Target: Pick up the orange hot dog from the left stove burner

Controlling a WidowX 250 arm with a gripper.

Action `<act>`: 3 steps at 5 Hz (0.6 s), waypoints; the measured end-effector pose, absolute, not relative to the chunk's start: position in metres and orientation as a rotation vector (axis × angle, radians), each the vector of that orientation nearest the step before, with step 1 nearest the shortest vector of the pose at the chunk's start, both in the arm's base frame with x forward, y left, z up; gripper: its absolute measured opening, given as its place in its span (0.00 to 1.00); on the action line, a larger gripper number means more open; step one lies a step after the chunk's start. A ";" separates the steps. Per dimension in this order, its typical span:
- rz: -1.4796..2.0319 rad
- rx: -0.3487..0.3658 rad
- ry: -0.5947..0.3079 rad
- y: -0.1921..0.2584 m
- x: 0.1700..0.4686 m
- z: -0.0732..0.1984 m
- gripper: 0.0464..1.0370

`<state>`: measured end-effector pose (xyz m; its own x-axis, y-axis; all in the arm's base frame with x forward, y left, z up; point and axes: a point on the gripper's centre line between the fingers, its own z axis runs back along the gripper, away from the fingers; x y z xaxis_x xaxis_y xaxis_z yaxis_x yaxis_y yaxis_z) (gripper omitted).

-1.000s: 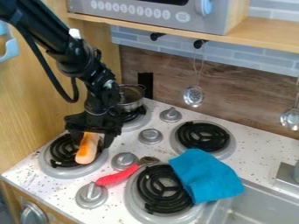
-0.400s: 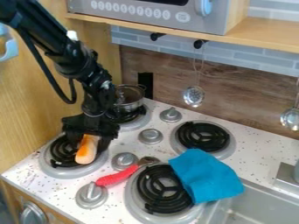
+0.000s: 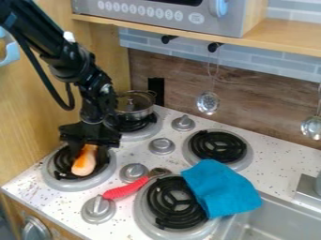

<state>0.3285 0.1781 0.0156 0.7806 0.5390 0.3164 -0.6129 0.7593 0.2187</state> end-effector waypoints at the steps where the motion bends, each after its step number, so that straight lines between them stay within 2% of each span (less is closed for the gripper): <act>1: 0.620 0.306 -0.227 0.176 0.328 0.016 0.54; 2: 0.605 0.269 -0.222 0.170 0.329 0.017 0.54; 3: 0.594 0.198 -0.235 0.159 0.332 0.029 0.50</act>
<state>0.3321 0.1586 0.0287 0.8036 0.5279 0.2749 -0.5729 0.8113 0.1165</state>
